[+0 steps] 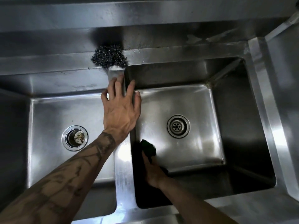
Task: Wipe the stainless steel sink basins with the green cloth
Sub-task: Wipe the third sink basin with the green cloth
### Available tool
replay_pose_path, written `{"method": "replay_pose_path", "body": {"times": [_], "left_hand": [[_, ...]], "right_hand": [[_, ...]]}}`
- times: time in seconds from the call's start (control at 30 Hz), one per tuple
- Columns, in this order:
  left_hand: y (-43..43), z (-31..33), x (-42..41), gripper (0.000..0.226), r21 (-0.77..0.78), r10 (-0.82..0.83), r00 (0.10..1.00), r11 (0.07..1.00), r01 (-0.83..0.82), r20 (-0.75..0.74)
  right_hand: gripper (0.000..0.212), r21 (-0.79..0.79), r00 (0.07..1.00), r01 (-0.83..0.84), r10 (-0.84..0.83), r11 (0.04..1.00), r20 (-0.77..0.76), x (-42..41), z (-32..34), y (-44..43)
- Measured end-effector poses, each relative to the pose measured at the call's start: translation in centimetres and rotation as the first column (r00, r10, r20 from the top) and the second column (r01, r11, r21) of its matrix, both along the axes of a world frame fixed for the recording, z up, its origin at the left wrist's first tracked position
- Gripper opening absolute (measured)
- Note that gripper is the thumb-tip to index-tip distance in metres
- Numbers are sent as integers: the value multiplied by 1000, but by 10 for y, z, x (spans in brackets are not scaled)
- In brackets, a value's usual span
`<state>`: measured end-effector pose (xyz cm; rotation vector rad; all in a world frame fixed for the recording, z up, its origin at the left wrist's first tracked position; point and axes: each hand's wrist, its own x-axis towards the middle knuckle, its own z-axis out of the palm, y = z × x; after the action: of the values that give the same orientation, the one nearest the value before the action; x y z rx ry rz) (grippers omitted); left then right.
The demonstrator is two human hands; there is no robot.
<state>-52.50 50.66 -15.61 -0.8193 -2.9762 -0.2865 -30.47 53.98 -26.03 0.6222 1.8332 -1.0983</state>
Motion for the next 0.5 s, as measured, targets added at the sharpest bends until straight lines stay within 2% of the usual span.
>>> {"method": "replay_pose_path", "body": {"times": [0.07,0.1,0.2,0.37,0.5], "left_hand": [[0,0,1,49,-3,7,1000,1000,-7,-4],[1,0,2,49,1,7,1000,1000,-7,-7],[1,0,1,48,7,1,1000,1000,-1,-22],[-1,-2,1,47,16,7,1000,1000,-7,-19],[-1,-2,0,47,41,-5,1000,999,6,-8]], "right_hand": [[72,-2,990,139,-139,990,-30,-2,5,-1],[75,3,977,205,-204,979,-68,-4,6,-1],[80,-58,961,208,-215,976,-173,-4,1,3],[55,-152,893,292,-326,944,-309,-6,26,6],[62,-279,822,372,-454,885,-345,-6,51,11]]}}
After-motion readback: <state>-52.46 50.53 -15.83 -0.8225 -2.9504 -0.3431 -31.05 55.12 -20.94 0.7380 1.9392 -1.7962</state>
